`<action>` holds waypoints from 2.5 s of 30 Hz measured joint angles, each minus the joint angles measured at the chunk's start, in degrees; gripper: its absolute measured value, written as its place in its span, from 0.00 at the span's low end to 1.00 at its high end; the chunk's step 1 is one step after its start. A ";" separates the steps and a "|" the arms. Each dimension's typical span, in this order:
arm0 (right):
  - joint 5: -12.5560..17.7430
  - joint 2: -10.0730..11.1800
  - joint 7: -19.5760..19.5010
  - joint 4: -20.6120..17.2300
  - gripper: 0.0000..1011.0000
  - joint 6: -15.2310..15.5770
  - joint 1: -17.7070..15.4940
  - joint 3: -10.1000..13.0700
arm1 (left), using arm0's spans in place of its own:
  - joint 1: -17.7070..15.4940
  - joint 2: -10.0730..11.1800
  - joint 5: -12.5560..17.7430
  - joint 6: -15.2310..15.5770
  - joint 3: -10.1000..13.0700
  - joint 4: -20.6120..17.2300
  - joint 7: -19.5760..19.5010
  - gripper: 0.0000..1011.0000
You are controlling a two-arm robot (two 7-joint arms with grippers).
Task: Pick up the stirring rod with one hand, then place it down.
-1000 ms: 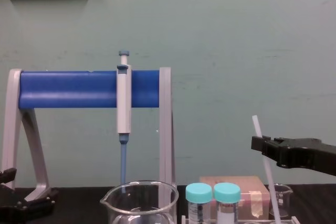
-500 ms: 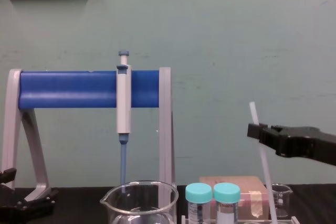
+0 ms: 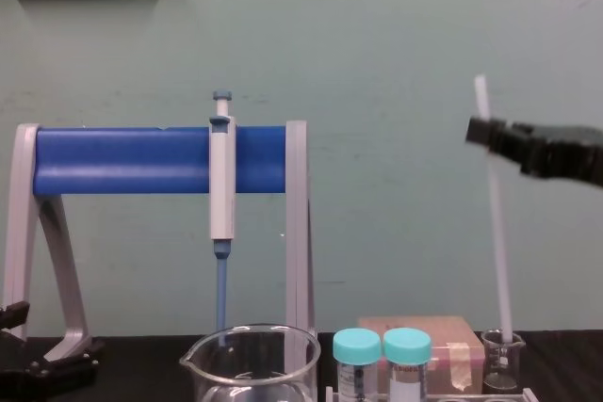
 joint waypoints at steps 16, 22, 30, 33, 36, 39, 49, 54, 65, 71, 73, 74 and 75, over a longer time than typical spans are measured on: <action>-0.12 0.21 -4.01 -3.32 0.07 -0.65 -0.47 3.48 | 0.00 0.00 0.00 0.00 0.00 0.00 0.00 0.99; -0.53 0.01 -4.23 -3.44 0.07 -0.55 -0.78 3.77 | 0.00 0.00 0.00 0.00 0.00 0.00 0.00 0.99; -0.72 -0.13 -4.19 -3.45 0.07 -0.55 -1.04 3.93 | 0.00 0.00 0.00 0.00 0.00 0.00 0.00 0.99; -0.74 -0.16 -4.17 -3.47 0.07 -0.54 -1.16 4.00 | 0.00 0.00 0.00 0.00 0.00 0.00 0.00 0.99; -0.74 -0.17 -4.12 -3.57 0.07 -0.47 -1.36 4.07 | 0.00 0.00 0.00 0.00 0.00 0.00 0.00 0.99; -0.73 -0.15 -4.04 -3.66 0.07 -0.37 -1.48 4.10 | 0.00 0.00 0.00 0.00 0.00 0.00 0.00 0.99; -0.69 0.03 -3.90 -4.00 0.07 -0.28 -1.88 4.29 | 0.00 0.00 0.00 0.00 0.00 0.00 0.00 0.99; -0.65 0.08 -3.84 -4.26 0.07 -0.28 -2.08 4.30 | 0.00 0.00 0.00 0.00 0.00 0.00 0.00 0.99; -0.48 0.25 -3.85 -4.94 0.07 -0.12 -2.49 4.44 | 0.00 0.00 0.00 0.00 0.00 0.00 0.00 0.99; -0.35 0.30 -3.79 -5.07 0.07 -0.09 -2.54 4.43 | 0.00 0.00 0.00 0.00 0.00 0.00 0.00 0.99; -0.34 0.33 -3.78 -5.13 0.07 -0.09 -2.56 4.42 | 0.00 0.00 0.00 0.00 0.00 0.00 0.00 0.99; -0.33 0.35 -3.76 -5.16 0.07 -0.09 -2.59 4.41 | 0.00 0.00 0.00 0.00 0.00 0.00 0.00 0.99; -0.33 0.37 -3.74 -5.21 0.07 -0.09 -2.60 4.36 | 0.00 0.00 0.00 0.00 0.00 0.00 0.00 0.99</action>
